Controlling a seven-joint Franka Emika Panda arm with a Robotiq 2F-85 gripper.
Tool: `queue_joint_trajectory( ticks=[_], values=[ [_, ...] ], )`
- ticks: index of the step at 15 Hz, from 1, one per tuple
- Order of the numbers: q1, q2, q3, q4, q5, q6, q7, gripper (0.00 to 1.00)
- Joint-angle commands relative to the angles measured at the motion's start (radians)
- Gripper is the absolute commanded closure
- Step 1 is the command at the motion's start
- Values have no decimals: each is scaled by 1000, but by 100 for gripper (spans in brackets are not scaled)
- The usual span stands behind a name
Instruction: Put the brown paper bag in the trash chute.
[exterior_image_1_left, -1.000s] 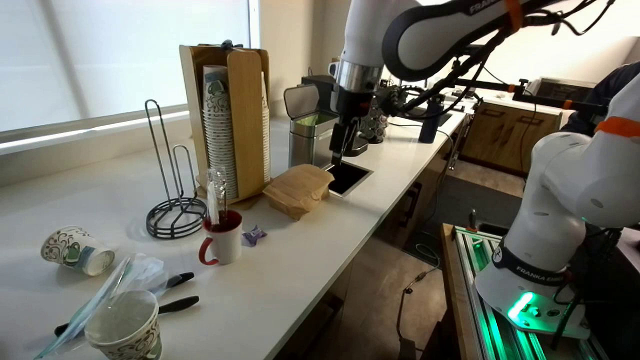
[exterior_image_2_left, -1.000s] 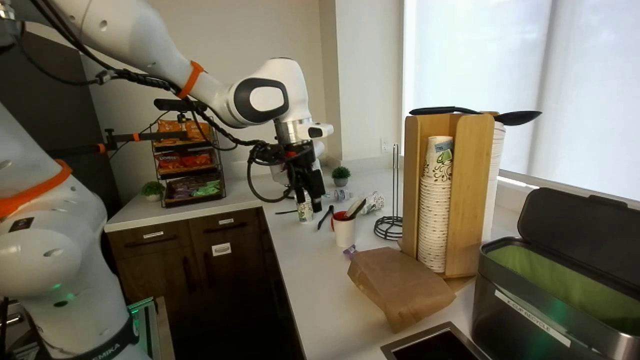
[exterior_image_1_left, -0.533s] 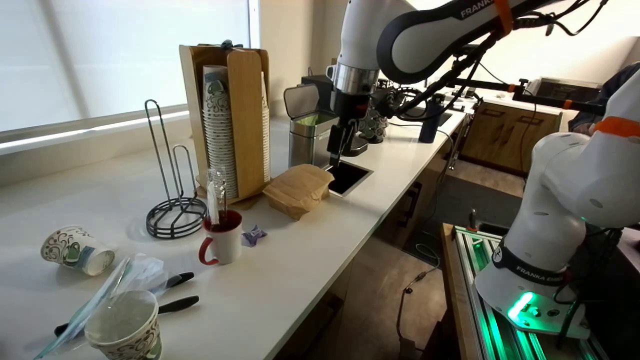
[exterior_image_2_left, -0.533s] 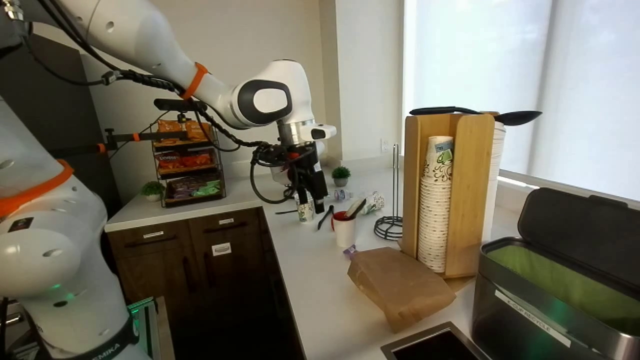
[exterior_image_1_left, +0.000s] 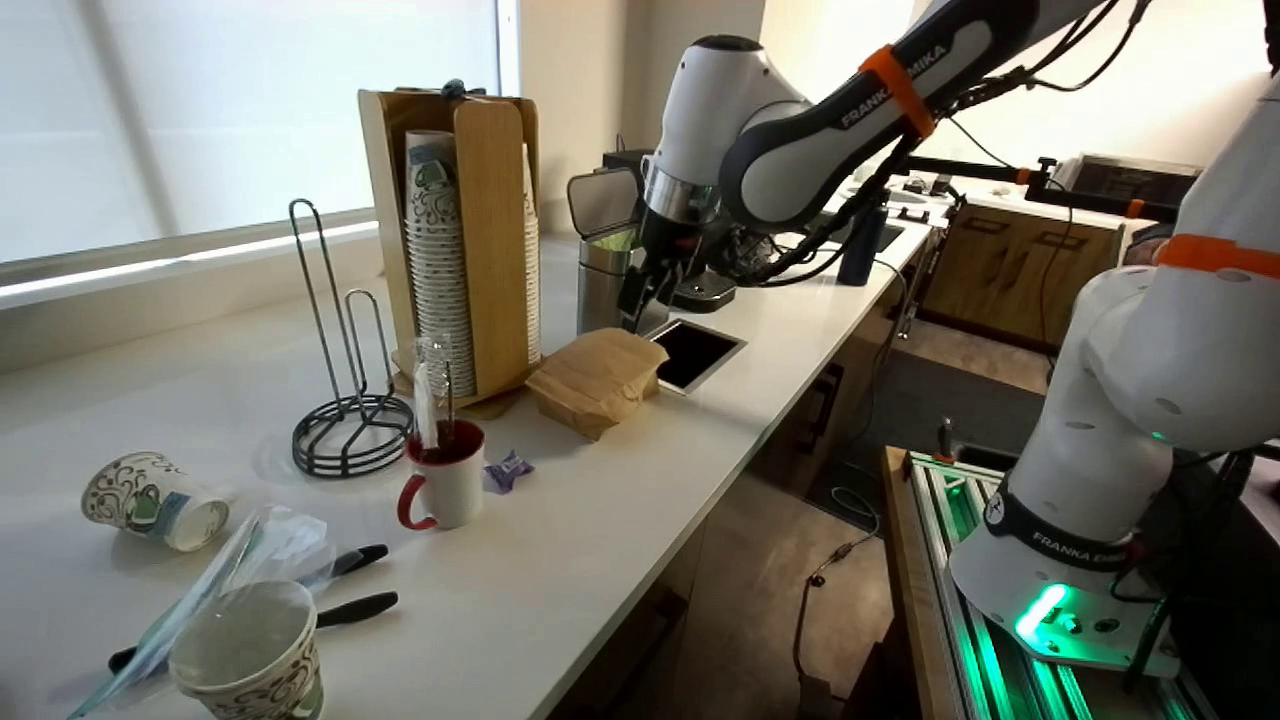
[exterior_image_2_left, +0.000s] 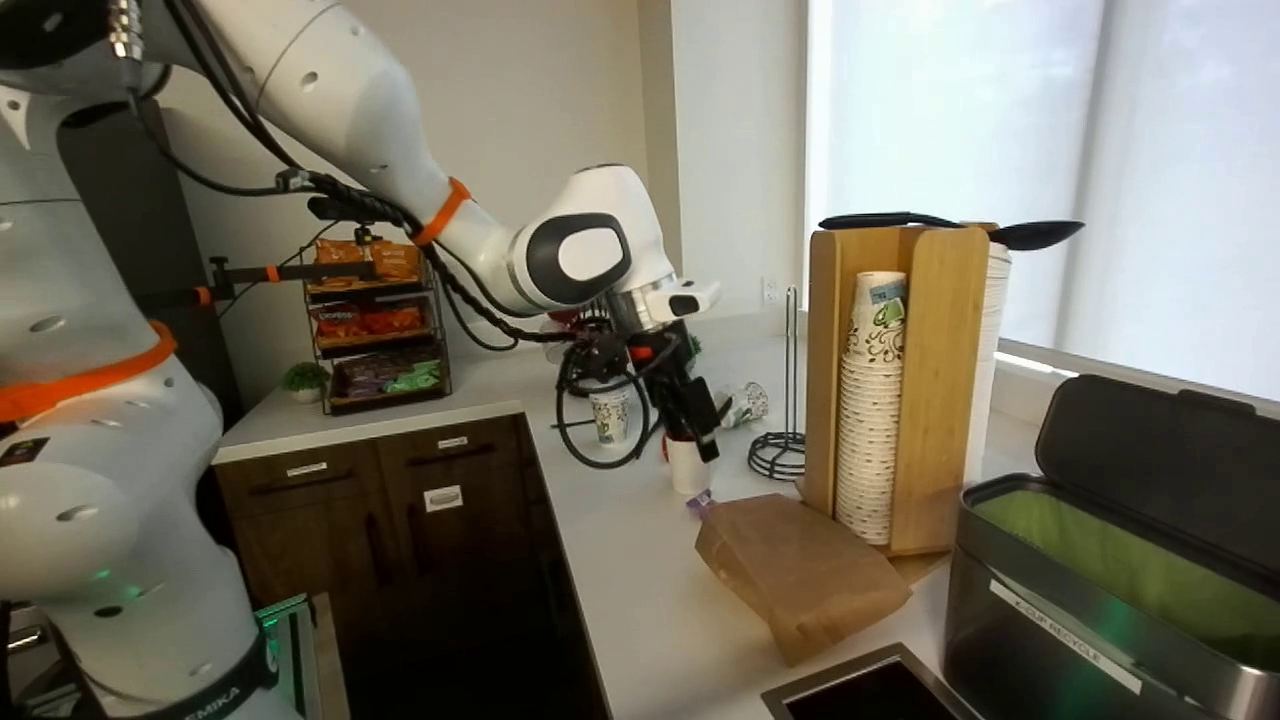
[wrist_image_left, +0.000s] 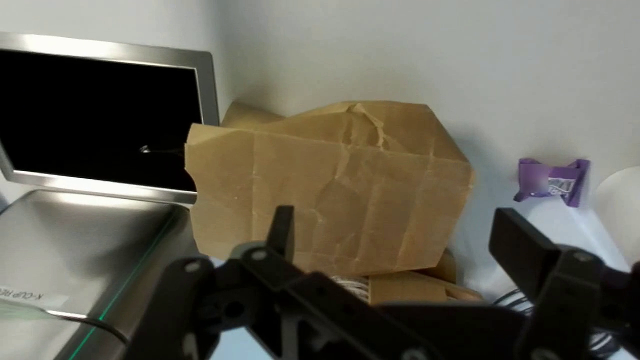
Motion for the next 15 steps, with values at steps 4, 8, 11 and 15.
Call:
queue_joint_trajectory(
  ticks=[4, 8, 11, 15],
  values=[
    [12, 97, -29, 44, -21, 101, -1, 0],
    [25, 260, -52, 109, 83, 284, -74, 0],
    [20, 367, -27, 170, 287, 285, -205, 0],
    [47, 324, -69, 132, 222, 287, -168, 0]
  ],
)
